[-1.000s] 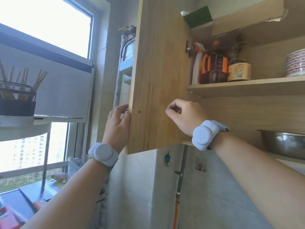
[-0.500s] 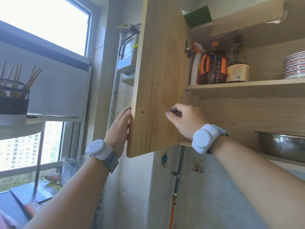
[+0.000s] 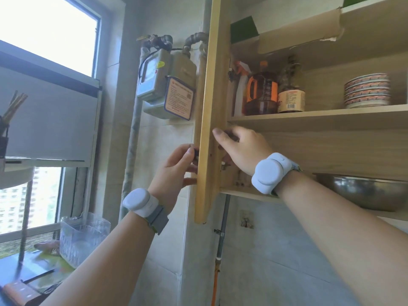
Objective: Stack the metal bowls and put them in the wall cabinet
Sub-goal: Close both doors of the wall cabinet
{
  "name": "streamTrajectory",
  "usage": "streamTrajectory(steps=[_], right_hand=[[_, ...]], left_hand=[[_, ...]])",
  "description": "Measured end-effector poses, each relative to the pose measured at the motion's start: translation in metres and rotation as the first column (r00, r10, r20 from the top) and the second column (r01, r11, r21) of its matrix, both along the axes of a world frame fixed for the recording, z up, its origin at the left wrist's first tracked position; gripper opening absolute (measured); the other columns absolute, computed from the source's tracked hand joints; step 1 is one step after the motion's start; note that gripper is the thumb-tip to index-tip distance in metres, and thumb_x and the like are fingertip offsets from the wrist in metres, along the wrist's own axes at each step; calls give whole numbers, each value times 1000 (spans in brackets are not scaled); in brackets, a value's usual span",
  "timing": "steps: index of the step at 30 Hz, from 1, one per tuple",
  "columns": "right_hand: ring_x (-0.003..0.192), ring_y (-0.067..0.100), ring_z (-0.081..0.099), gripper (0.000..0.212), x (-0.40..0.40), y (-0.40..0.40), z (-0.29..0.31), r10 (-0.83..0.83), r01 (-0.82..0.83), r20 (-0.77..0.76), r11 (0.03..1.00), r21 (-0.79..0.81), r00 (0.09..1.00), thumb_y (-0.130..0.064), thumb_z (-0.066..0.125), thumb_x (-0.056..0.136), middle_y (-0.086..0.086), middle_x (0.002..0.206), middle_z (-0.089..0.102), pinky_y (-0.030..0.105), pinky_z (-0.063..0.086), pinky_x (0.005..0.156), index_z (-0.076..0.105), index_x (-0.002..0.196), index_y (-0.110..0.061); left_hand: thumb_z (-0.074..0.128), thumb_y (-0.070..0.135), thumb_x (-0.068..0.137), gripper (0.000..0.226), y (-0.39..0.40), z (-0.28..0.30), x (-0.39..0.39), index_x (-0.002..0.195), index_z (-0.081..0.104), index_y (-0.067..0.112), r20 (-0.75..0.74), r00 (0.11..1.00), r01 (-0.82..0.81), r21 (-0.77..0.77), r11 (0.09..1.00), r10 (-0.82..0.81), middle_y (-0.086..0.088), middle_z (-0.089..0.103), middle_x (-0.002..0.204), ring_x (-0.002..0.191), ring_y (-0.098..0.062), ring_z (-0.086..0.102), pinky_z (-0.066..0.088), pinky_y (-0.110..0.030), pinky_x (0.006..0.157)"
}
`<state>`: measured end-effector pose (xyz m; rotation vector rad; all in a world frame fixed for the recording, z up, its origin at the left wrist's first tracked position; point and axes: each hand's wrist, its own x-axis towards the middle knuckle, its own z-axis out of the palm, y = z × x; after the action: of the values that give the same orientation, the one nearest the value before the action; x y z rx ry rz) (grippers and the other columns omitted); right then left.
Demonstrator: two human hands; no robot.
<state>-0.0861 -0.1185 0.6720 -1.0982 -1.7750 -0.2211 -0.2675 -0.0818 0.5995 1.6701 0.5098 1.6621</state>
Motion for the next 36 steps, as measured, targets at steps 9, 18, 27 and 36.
streamTrajectory(steps=[9, 18, 27, 36], right_hand=[[81, 8, 66, 49, 30, -18, 11, -30, 31, -67, 999, 11, 997, -72, 54, 87, -11, 86, 73, 25, 43, 63, 72, 94, -26], [79, 25, 68, 50, 61, -32, 11, -77, 82, -92, 995, 62, 993, -56, 61, 90, 9, 83, 75, 41, 53, 70, 74, 89, -8], [77, 32, 65, 39, 90, -47, 13, -152, 158, -86, 985, 69, 985, -39, 63, 94, 17, 82, 73, 43, 54, 71, 72, 83, -3], [82, 37, 67, 37, 124, -42, 12, -293, 298, -92, 953, 55, 952, -36, 59, 94, 19, 83, 72, 44, 56, 69, 72, 84, -2]], left_hand=[[56, 32, 106, 21, -3, 3, 36, 109, 65, 13, -2, 954, 300, -5, 954, -300, -15, 54, 100, 81, -20, 63, 57, -47, 87], [66, 35, 98, 14, 11, 4, 69, 99, 69, 22, -44, 913, 407, 12, 913, -406, -2, 61, 88, 82, -22, 56, 54, -43, 82], [67, 35, 98, 14, 14, 9, 107, 97, 73, 23, -98, 914, 398, 25, 917, -394, 0, 62, 84, 74, -15, 59, 58, -33, 72], [63, 22, 103, 12, 17, 14, 148, 98, 72, 17, -118, 919, 381, 25, 924, -376, 2, 65, 78, 73, -16, 60, 54, -47, 82]])
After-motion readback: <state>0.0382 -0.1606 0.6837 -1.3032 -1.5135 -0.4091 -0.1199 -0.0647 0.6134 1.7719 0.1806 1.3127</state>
